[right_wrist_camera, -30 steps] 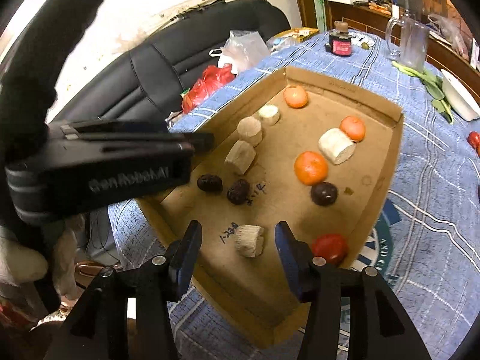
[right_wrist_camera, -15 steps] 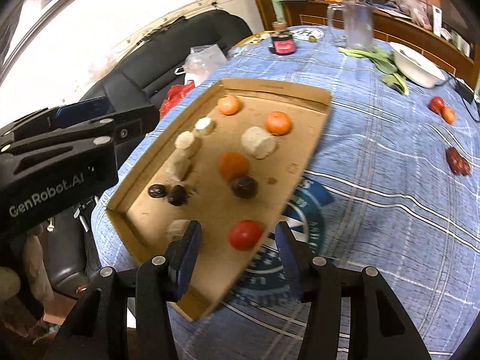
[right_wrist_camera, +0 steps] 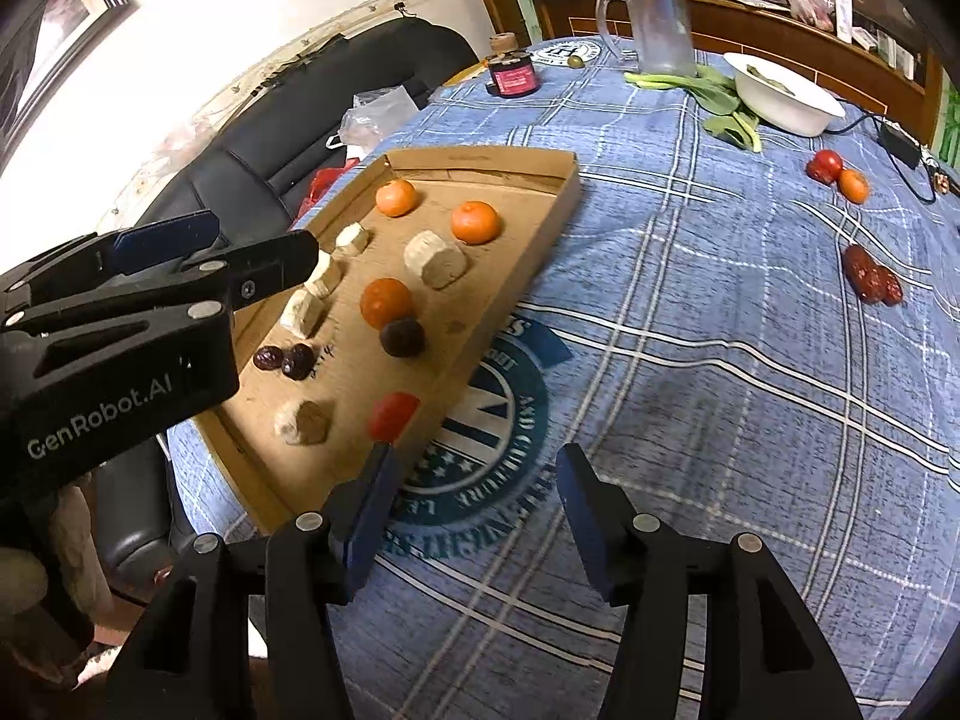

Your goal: Organize fruits

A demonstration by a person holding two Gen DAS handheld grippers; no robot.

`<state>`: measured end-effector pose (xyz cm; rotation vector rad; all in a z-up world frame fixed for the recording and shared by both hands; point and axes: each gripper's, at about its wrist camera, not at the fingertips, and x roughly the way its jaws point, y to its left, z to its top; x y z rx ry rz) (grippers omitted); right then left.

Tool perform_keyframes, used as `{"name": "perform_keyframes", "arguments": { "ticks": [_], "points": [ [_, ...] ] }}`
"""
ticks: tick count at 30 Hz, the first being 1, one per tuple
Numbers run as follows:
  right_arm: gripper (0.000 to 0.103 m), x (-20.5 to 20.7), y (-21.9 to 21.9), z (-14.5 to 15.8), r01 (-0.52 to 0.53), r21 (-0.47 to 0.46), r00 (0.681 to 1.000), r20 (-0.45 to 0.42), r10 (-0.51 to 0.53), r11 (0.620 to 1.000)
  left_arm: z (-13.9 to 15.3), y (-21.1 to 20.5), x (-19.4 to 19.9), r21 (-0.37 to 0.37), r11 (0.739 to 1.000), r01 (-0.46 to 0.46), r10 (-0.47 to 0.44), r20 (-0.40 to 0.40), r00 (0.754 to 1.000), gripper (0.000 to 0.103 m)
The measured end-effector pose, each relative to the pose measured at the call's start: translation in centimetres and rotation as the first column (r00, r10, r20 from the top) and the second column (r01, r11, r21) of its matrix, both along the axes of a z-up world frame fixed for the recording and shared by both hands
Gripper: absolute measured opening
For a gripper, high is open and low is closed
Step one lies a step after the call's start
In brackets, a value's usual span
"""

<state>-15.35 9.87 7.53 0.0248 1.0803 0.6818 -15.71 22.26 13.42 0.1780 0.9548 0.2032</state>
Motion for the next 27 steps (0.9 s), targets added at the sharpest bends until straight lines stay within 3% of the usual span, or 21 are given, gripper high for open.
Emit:
{"name": "perform_keyframes", "arguments": {
  "ticks": [9, 12, 13, 14, 15, 16, 19, 23, 27],
  "points": [
    [0.060, -0.5, -0.3, 0.8, 0.013, -0.016, 1.000, 0.023, -0.012, 1.000, 0.8, -0.1, -1.0, -0.013, 1.000, 0.015, -0.014, 0.033, 0.999, 0.066],
    [0.061, -0.8, 0.3, 1.2, 0.025, -0.021, 0.999, 0.040, -0.024, 0.999, 2.0, 0.7, -1.7, -0.028, 1.000, 0.013, -0.010, 0.103, 0.995, 0.066],
    [0.061, -0.9, 0.4, 1.5, 0.032, -0.024, 0.998, 0.049, -0.031, 0.999, 2.9, 1.1, -2.2, -0.028, 1.000, 0.005, -0.001, 0.150, 0.989, 0.067],
    [0.061, -1.0, 0.6, 1.8, 0.042, -0.024, 0.997, 0.061, -0.040, 0.999, 3.8, 1.5, -2.8, -0.023, 1.000, -0.009, 0.013, 0.207, 0.978, 0.074],
    [0.061, -1.0, 0.7, 2.0, 0.046, -0.023, 0.997, 0.070, -0.045, 0.999, 4.7, 1.8, -3.3, -0.017, 0.999, -0.027, 0.030, 0.257, 0.966, 0.088],
    [0.061, -1.1, 0.9, 2.3, 0.051, -0.021, 0.995, 0.083, -0.049, 0.998, 5.5, 2.1, -4.0, -0.010, 0.999, -0.050, 0.051, 0.309, 0.950, 0.093],
    [0.061, -1.4, 1.3, 3.1, 0.044, -0.019, 0.993, 0.113, -0.042, 0.999, 7.9, 2.7, -5.9, -0.024, 0.994, -0.108, 0.109, 0.401, 0.910, 0.098],
    [0.061, -1.9, 1.6, 4.5, -0.002, -0.005, 0.989, 0.145, 0.003, 1.000, 9.6, 2.9, -8.0, -0.073, 0.979, -0.189, 0.202, 0.428, 0.881, 0.100],
    [0.078, -3.7, 0.4, 5.3, -0.047, -0.032, 0.979, 0.196, 0.052, 0.998, 8.6, 2.6, -9.7, -0.163, 0.946, -0.279, 0.320, 0.358, 0.877, 0.103]
  ]
}}
